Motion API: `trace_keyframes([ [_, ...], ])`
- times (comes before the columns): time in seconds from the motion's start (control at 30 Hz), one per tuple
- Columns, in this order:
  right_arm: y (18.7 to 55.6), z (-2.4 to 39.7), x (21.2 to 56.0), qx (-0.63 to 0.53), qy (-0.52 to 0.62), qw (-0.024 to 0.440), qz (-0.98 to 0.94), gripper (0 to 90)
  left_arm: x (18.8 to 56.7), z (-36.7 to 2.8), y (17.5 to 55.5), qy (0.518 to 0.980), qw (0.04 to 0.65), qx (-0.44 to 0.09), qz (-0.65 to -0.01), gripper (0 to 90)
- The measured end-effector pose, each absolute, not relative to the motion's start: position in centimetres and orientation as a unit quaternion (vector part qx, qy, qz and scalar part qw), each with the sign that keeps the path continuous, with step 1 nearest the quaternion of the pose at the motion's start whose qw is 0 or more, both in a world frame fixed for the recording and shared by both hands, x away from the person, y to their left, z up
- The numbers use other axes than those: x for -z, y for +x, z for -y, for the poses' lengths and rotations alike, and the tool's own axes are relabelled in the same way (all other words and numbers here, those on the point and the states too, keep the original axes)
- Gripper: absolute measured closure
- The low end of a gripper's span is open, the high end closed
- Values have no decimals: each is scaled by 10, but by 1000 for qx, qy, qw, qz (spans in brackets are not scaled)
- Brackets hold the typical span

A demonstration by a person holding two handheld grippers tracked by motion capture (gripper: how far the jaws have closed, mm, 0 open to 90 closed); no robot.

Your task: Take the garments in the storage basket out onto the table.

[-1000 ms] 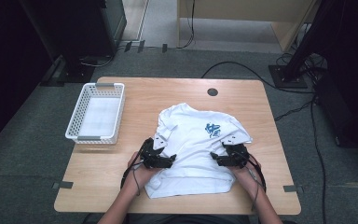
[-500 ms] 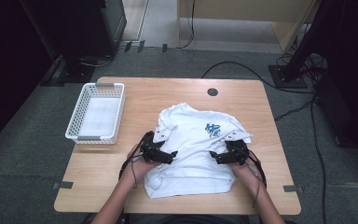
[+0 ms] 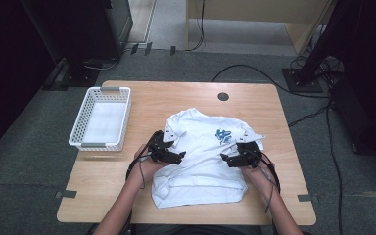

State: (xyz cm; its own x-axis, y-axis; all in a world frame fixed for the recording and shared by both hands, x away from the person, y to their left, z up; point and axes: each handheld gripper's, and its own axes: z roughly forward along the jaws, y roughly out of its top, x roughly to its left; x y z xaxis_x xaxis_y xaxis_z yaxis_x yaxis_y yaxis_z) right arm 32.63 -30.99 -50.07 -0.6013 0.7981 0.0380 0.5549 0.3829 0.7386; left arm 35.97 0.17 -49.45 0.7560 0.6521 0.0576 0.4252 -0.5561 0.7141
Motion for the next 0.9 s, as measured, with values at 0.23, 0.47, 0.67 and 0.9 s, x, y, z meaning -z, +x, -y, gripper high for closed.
trace_keyframes([
  [0.23, 331, 313, 506, -367, 421, 161, -814, 169, 499, -5, 377, 866, 346, -164, -323, 147],
  [0.47, 333, 315, 511, -370, 425, 160, -810, 171, 505, -9, 386, 863, 345, -164, -330, 228],
  [0.67, 332, 312, 513, -370, 425, 158, -811, 171, 508, -11, 388, 861, 346, -167, -333, 344],
  [0.9, 332, 311, 517, -369, 424, 157, -812, 171, 508, -16, 389, 853, 347, -174, -348, 547],
])
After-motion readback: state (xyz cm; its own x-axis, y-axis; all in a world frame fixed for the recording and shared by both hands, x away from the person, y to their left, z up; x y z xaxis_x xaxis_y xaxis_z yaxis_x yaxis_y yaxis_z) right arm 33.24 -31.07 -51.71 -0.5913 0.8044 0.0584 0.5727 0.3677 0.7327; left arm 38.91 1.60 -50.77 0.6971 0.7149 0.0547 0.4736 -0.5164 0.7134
